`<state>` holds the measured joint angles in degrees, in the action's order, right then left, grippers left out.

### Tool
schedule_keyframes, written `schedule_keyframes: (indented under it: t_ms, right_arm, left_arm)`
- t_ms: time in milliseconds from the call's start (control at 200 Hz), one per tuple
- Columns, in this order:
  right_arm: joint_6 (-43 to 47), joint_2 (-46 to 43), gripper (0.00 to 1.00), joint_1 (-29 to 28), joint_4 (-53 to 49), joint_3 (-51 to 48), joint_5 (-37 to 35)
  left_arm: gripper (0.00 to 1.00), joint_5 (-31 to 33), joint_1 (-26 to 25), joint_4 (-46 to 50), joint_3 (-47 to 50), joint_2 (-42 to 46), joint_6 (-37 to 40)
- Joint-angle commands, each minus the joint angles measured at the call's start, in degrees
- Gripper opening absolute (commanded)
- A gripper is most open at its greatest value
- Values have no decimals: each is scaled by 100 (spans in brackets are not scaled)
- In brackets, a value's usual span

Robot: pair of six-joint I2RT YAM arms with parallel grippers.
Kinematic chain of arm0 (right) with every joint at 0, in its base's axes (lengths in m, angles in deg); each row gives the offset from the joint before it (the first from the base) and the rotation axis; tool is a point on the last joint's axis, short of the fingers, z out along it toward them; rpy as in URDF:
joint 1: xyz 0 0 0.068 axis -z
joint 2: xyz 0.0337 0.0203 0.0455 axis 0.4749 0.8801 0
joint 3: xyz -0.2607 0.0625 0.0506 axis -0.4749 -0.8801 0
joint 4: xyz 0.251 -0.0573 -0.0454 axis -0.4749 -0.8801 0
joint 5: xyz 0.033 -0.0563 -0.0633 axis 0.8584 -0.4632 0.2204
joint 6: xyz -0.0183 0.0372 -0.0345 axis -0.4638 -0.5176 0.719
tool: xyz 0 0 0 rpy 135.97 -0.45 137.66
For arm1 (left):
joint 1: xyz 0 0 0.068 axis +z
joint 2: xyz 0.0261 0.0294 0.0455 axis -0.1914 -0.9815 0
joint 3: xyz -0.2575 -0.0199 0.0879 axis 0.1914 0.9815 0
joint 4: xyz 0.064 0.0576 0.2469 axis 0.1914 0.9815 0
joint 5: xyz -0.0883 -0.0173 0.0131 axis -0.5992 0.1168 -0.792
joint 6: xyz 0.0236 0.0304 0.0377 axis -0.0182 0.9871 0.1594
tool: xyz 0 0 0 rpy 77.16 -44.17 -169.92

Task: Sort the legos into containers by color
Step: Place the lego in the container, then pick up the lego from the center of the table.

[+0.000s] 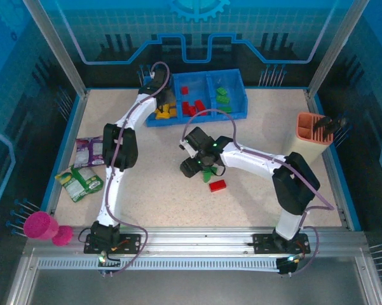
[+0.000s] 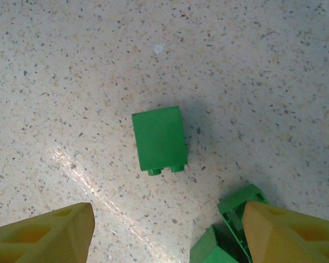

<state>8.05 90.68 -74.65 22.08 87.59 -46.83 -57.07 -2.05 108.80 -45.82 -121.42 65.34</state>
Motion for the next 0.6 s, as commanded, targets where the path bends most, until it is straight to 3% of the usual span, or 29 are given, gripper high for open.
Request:
schedule_keyframes:
  t_ms: [0,55,135,400,595]
  right_arm:
    - [137,211,74,-109,-106,267,-97]
    - [182,308,74,-117,-92,327,-102]
    - [243,476,74,-116,-75,412,-119]
    - [456,1037,74,-140,-123,718,-114]
    - [555,1349,73,-156,-108,861,-109]
  left_arm:
    - [59,39,-1,164,-85,95,134]
    - [68,49,-1,176,-76,186,193]
    - [73,35,-1,165,-12,408,308]
    - [81,-450,-1,279,338,1589,838]
    - [84,-490,-1,-122,1367,2840,830]
